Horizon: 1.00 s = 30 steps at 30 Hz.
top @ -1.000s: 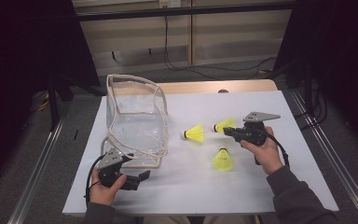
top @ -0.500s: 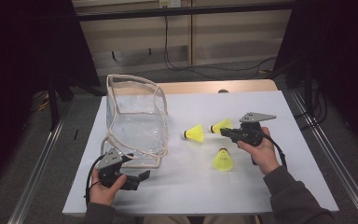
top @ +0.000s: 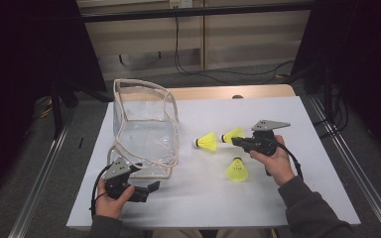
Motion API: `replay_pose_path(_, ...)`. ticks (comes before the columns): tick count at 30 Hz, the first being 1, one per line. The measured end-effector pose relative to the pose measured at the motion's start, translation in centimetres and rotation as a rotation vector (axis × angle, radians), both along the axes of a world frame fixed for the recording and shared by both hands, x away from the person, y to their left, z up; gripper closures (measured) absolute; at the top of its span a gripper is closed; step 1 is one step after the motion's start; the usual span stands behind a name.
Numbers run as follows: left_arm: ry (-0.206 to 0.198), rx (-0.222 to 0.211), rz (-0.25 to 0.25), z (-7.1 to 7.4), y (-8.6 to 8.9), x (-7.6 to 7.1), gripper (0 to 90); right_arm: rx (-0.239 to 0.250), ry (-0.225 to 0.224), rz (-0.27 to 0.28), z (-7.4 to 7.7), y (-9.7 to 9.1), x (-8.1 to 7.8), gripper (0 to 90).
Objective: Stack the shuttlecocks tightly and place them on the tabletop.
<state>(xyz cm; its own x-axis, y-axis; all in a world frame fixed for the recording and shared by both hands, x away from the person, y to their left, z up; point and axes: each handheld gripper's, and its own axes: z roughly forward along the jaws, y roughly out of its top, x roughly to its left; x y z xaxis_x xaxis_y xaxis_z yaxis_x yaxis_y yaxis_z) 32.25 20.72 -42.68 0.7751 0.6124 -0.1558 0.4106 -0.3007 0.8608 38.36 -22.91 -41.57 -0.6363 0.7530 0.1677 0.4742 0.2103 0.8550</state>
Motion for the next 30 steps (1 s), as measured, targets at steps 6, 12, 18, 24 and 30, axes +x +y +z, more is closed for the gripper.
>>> replay_pose_path(6, 0.000, -0.001, 0.001, 0.0, 0.0, 0.0, 4.6, 0.000, 0.006, 0.002, -0.2, 0.2, 0.2, 89.9)
replay_pose_path(12, 0.001, 0.001, 0.000, 0.0, 0.0, 0.0, 4.6, -0.005, 0.012, 0.010, -0.4, 0.5, 0.4, 89.9)
replay_pose_path(18, -0.001, -0.004, 0.000, 0.0, 0.0, 0.0, 4.6, -0.003, 0.015, 0.015, -0.5, 0.6, 0.7, 90.0)
replay_pose_path(24, -0.002, -0.003, -0.001, 0.0, 0.0, 0.0, 4.6, -0.004, 0.019, 0.021, -0.6, 0.9, 0.8, 89.9)
replay_pose_path(30, -0.001, -0.003, -0.001, 0.0, 0.0, 0.0, 4.6, -0.008, 0.023, 0.024, -0.8, 1.1, 1.0, 89.9)
